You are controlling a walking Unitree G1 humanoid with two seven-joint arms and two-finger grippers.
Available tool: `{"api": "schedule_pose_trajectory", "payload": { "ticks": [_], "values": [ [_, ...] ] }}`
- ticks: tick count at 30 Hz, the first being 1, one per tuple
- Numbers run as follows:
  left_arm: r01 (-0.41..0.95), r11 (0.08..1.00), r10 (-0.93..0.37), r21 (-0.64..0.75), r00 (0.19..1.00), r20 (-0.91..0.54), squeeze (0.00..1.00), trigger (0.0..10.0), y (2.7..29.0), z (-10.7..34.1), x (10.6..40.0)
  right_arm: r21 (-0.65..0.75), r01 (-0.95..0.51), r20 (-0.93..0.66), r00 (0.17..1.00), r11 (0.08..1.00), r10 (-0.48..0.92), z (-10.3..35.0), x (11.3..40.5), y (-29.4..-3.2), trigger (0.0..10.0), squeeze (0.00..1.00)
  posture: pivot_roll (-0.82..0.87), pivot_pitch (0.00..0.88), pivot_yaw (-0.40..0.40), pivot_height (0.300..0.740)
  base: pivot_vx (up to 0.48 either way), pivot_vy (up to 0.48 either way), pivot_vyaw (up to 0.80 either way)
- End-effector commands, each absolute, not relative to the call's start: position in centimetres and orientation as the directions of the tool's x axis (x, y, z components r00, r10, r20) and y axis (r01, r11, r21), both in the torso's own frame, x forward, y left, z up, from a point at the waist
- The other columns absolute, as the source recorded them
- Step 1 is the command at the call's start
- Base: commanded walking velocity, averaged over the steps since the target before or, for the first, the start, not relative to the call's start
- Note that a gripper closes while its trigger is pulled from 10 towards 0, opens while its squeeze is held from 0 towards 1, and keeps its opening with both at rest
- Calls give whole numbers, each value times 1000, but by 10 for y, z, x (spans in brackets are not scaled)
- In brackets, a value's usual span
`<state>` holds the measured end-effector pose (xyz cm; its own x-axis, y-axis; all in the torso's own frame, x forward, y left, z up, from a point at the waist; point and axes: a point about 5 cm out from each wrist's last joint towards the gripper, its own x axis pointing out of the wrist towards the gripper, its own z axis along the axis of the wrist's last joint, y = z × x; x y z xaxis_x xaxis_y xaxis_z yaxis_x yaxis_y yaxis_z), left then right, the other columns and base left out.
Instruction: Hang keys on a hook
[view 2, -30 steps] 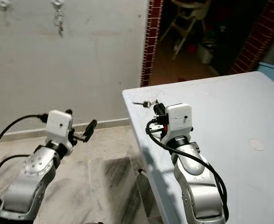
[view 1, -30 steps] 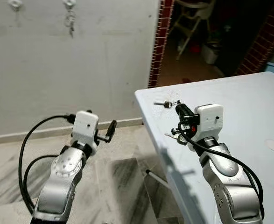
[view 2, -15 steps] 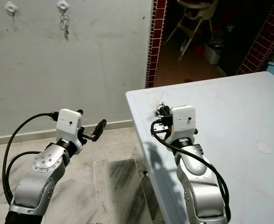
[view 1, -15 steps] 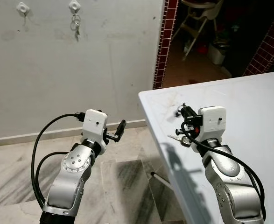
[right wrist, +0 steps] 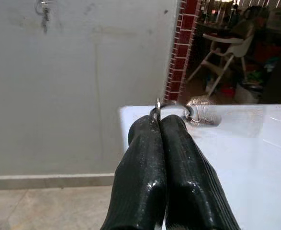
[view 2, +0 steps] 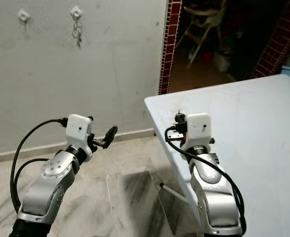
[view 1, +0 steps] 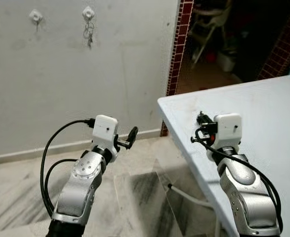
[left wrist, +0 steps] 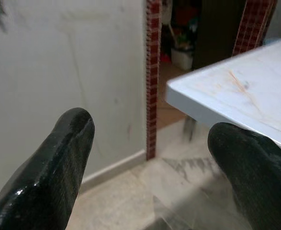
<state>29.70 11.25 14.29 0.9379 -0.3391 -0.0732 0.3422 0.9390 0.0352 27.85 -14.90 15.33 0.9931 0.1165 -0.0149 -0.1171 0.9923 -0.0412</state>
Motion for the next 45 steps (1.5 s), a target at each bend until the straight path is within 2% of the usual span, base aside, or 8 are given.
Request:
{"api": "schedule_pose_trajectory", "payload": {
  "ticks": [1, 21, 37, 45],
  "values": [
    [292, 956, -288, 31, 954, -85, 0, 10000, 123, 140, 301, -40, -140, 20, 990, 989, 141, 161, 281, -142, 10000, 0, 132, 0, -33, 740, 0, 480, 0],
    [268, 963, -266, 16, 962, -67, 0, 10000, 121, 142, 305, -49, -143, 29, 989, 989, 144, 162, 283, -141, 10000, 0, 134, 0, -35, 740, 0, 462, 0],
    [319, 947, -320, -32, 946, -42, 0, 10000, 115, 145, 303, -63, -153, 33, 987, 986, 156, 163, 283, -139, 10000, 0, 127, 0, -38, 740, 0, 0, 0],
    [330, 943, -332, -49, 942, -39, 0, 10000, 114, 145, 302, -65, -164, 35, 985, 984, 166, 163, 284, -138, 10000, 0, 128, 0, -39, 740, 275, 0, 0]
  ]
}}
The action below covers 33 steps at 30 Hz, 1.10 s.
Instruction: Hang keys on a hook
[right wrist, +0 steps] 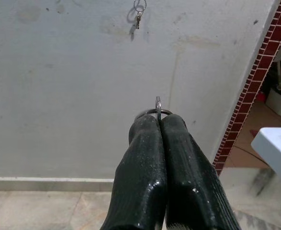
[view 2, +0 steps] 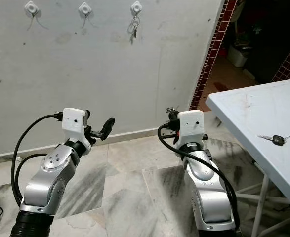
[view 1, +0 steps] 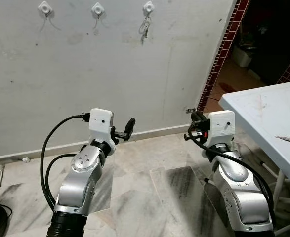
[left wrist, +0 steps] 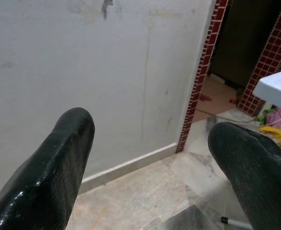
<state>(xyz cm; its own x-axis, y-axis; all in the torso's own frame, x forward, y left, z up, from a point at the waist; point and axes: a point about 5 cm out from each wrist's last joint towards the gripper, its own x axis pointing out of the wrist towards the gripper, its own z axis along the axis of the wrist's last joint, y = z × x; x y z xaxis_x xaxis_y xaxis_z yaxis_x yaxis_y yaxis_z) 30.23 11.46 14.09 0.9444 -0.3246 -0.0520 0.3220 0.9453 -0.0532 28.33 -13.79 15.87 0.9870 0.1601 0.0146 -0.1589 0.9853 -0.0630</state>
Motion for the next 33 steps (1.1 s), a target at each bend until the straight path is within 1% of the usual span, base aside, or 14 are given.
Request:
{"api": "schedule_pose_trajectory", "payload": {
  "ticks": [1, 20, 22, 26, 33],
  "values": [
    [330, 943, -332, -49, 942, -39, 0, 10000, 114, 145, 302, -65, -164, 35, 985, 984, 166, 163, 284, -138, 10000, 0, 128, 0, -39, 740, 311, 0, 0],
    [350, 934, -353, -70, 935, -38, 0, 10000, 111, 145, 300, -61, -184, 31, 982, 981, 186, 161, 283, -135, 10000, 0, 129, 0, -39, 740, 343, 0, 0],
    [351, 934, -354, -72, 935, -38, 0, 10000, 111, 145, 300, -62, -186, 30, 982, 981, 188, 161, 283, -134, 10000, 0, 129, 0, -39, 740, 345, 0, 419],
    [353, 933, -356, -73, 934, -38, 0, 10000, 110, 145, 300, -59, -187, 29, 982, 981, 189, 161, 283, -134, 10000, 0, 131, 0, -42, 740, 345, 0, -244],
    [355, 932, -359, -74, 932, -42, 0, 10000, 110, 144, 299, -56, -188, 29, 981, 981, 190, 160, 283, -134, 10000, 0, 130, 0, -42, 740, 340, 0, 521]
  ]
}}
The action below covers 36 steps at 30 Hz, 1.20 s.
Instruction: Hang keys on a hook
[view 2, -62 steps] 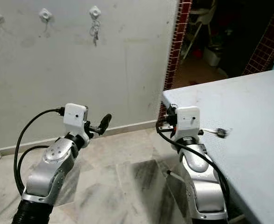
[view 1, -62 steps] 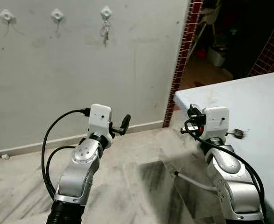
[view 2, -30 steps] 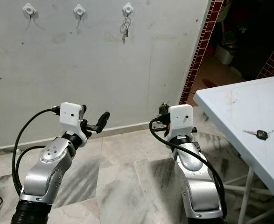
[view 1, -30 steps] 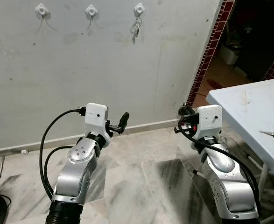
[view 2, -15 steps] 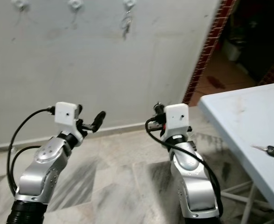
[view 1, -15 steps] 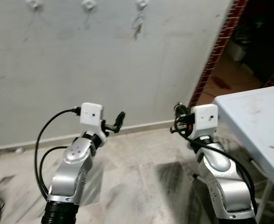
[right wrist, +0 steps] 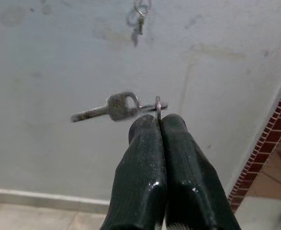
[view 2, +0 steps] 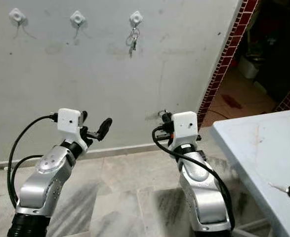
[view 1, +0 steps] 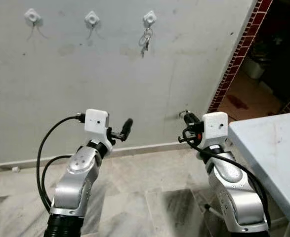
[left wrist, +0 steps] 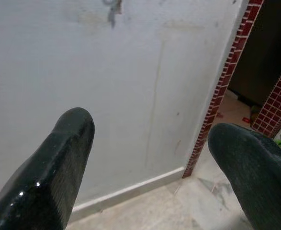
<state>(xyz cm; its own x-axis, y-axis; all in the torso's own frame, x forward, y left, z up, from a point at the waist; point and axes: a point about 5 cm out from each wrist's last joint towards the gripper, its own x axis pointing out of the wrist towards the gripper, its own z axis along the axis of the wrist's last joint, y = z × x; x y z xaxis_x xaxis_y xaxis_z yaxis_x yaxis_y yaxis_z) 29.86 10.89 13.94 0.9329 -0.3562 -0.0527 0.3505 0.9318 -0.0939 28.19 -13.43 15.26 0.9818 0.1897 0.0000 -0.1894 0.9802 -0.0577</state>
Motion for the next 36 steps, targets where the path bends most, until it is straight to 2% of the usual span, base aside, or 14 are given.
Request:
{"api": "schedule_pose_trajectory", "payload": {
  "ticks": [1, 4, 28, 36],
  "values": [
    [356, 932, -359, -75, 932, -43, 0, 10000, 110, 144, 299, -56, -189, 29, 981, 980, 191, 160, 283, -134, 10000, 0, 130, 0, -42, 740, 337, 0, 400],
    [356, 931, -361, -82, 932, -45, 0, 10000, 109, 144, 299, -57, -190, 26, 981, 980, 192, 159, 283, -134, 10000, 0, 132, 0, -43, 740, 293, 322, 0],
    [360, 929, -365, -84, 930, -48, 0, 10000, 107, 144, 299, -62, -202, 26, 979, 977, 204, 158, 283, -132, 10000, 0, 135, 0, -42, 740, 0, 456, 0],
    [336, 941, -337, -39, 941, -40, 0, 10000, 107, 145, 301, -64, -204, 29, 978, 977, 207, 159, 284, -132, 10000, 0, 138, 0, -43, 740, 0, 68, 0]
  ]
}}
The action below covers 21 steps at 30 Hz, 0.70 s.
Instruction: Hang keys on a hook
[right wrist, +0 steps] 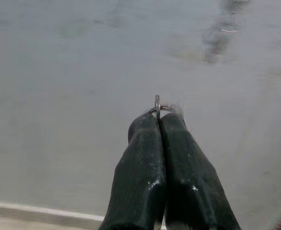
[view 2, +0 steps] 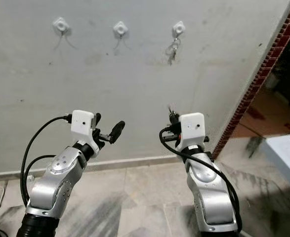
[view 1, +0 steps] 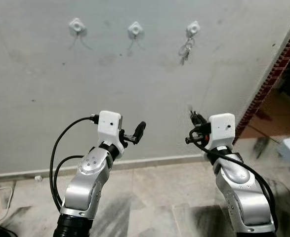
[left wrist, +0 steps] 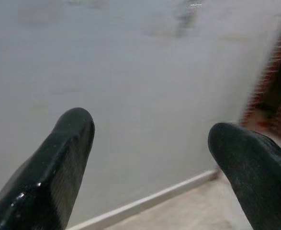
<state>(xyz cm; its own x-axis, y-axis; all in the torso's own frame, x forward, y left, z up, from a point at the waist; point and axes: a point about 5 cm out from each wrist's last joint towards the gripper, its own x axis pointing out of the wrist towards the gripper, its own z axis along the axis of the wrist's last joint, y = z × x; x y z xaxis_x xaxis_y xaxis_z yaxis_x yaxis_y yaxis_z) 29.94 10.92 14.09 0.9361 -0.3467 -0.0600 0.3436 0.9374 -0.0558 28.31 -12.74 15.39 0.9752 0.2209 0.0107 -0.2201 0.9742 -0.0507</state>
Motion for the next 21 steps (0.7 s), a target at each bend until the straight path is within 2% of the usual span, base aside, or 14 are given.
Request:
{"api": "schedule_pose_trajectory", "payload": {
  "ticks": [1, 11, 21],
  "values": [
    [332, 943, -333, -33, 942, -38, 0, 10000, 108, 146, 301, -65, -205, 30, 978, 977, 207, 159, 284, -131, 10000, 0, 138, 0, -43, 740, 0, 0, 0],
    [349, 935, -352, -60, 935, -38, 0, 10000, 107, 146, 301, -66, -199, 39, 979, 978, 202, 159, 283, -132, 10000, 0, 136, 0, -38, 740, 0, 0, 0],
    [361, 929, -364, -76, 930, -37, 0, 10000, 105, 146, 300, -69, -198, 42, 979, 978, 201, 160, 284, -132, 10000, 0, 138, 0, -40, 740, 0, 0, 800]
  ]
}}
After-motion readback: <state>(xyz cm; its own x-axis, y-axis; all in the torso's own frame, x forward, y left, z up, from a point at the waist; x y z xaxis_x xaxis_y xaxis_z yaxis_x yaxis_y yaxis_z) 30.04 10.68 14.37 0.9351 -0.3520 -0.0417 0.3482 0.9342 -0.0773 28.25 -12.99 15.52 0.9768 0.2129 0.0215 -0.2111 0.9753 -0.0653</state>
